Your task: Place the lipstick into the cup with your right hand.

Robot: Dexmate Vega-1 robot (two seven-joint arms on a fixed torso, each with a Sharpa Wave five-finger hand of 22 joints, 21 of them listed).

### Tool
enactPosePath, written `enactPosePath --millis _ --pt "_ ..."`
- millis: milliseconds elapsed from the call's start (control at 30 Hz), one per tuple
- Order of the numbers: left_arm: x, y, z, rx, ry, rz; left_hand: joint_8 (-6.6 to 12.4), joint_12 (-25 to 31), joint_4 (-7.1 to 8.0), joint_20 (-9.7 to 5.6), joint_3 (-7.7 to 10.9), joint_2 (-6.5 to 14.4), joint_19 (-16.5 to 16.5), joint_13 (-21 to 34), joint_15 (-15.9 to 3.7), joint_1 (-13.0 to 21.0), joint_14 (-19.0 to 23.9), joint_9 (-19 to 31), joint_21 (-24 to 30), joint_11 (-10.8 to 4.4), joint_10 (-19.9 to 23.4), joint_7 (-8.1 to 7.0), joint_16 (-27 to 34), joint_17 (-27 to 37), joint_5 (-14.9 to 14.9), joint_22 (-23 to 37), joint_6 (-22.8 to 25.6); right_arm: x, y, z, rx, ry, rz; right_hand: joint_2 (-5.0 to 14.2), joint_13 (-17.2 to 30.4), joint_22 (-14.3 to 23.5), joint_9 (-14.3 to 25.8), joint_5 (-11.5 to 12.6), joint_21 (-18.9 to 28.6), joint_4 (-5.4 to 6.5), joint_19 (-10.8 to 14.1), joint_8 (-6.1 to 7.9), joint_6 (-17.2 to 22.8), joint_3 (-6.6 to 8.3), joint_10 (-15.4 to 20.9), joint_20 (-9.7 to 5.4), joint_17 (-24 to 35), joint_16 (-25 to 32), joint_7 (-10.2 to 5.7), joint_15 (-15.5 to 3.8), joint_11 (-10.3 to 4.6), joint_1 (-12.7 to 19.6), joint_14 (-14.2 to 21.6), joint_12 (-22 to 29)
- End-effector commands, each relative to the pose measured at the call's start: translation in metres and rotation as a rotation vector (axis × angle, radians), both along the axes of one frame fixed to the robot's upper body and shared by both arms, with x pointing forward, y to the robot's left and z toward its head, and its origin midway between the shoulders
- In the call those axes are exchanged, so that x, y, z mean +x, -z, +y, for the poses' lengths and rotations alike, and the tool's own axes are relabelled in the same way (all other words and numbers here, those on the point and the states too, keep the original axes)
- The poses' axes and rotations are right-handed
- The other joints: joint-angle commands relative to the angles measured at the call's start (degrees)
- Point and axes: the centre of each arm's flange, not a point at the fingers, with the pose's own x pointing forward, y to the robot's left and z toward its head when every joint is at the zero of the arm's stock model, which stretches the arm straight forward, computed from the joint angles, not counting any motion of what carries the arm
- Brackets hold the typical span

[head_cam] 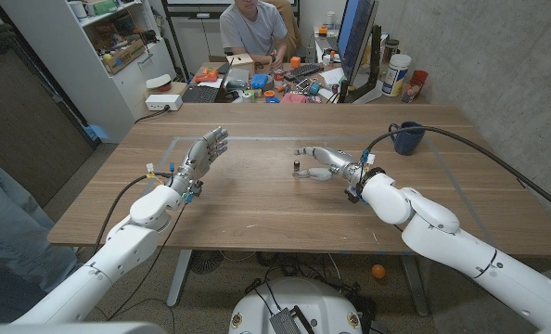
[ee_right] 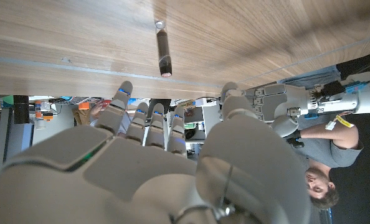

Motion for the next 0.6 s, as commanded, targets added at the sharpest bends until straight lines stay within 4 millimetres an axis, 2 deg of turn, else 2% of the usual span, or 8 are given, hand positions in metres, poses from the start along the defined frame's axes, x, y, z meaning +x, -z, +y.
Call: enactPosePath --millis 33,100,133,300,600 --pt "0.005 0.004 0.003 -0.008 0.007 0.013 0.18 0.2 -0.31 0.62 0.26 -0.1 0.1 0.1 0.76 0.6 0.1 0.1 0.3 -0.40 0.2 -0.03 0.3 0.3 0.3 0.2 0.6 0.003 -0.009 0.015 -0.095 0.053 -0.039 -0.58 0.2 0.3 0.3 0.3 0.1 0.33 0.6 -0.32 -0.2 0.01 -0.1 0.42 0.2 0.5 -0.16 0.85 -0.10 0.0 0.8 0.2" --pt "0.005 0.004 0.004 -0.008 0.008 0.012 0.21 0.2 -0.31 0.68 0.27 -0.1 0.1 0.1 0.75 0.5 0.1 0.1 0.3 -0.41 0.2 -0.06 0.3 0.3 0.3 0.2 0.7 0.004 -0.009 0.017 -0.103 0.065 -0.050 -0.88 0.3 0.4 0.3 0.7 0.4 0.57 1.1 -0.32 -0.1 -0.18 0.6 0.40 0.2 0.9 -0.21 0.72 0.11 -0.1 1.8 0.5" --pt "0.005 0.004 0.004 -0.007 0.007 0.011 0.21 0.2 -0.32 0.77 0.28 -0.1 0.1 0.1 0.73 0.5 0.1 0.1 0.3 -0.39 0.2 -0.08 0.2 0.3 0.3 0.2 0.7 0.004 -0.010 0.018 -0.106 0.067 -0.054 -1.03 0.3 0.5 0.4 1.1 0.8 0.76 1.9 -0.22 0.2 -0.25 1.6 0.33 0.2 1.4 -0.19 0.65 -0.41 -0.1 3.1 0.9" --pt "0.005 0.005 0.005 -0.006 0.007 0.013 0.23 0.2 -0.33 1.00 0.31 -0.1 0.0 0.1 0.73 0.5 0.2 0.1 0.3 -0.64 0.3 -0.15 0.3 0.3 0.3 0.2 0.9 0.009 -0.013 0.022 -0.111 0.080 -0.067 -1.56 0.3 0.7 0.4 2.4 1.8 0.95 5.3 0.07 1.4 -0.44 3.9 0.11 0.2 2.5 0.14 -0.08 -0.27 0.7 6.4 1.6" --pt "0.006 0.008 0.009 -0.008 0.004 0.023 0.28 0.3 -0.34 1.09 0.34 -0.1 -0.1 0.1 0.63 0.5 0.2 0.2 0.3 -0.65 0.4 -0.26 0.3 0.3 0.3 0.2 1.1 0.019 -0.018 0.033 -0.156 0.130 -0.098 -1.89 0.3 0.7 0.4 3.2 2.5 0.98 8.1 0.18 2.1 -0.51 5.2 0.11 0.2 3.1 -0.12 -0.33 -0.18 1.4 8.7 1.8"
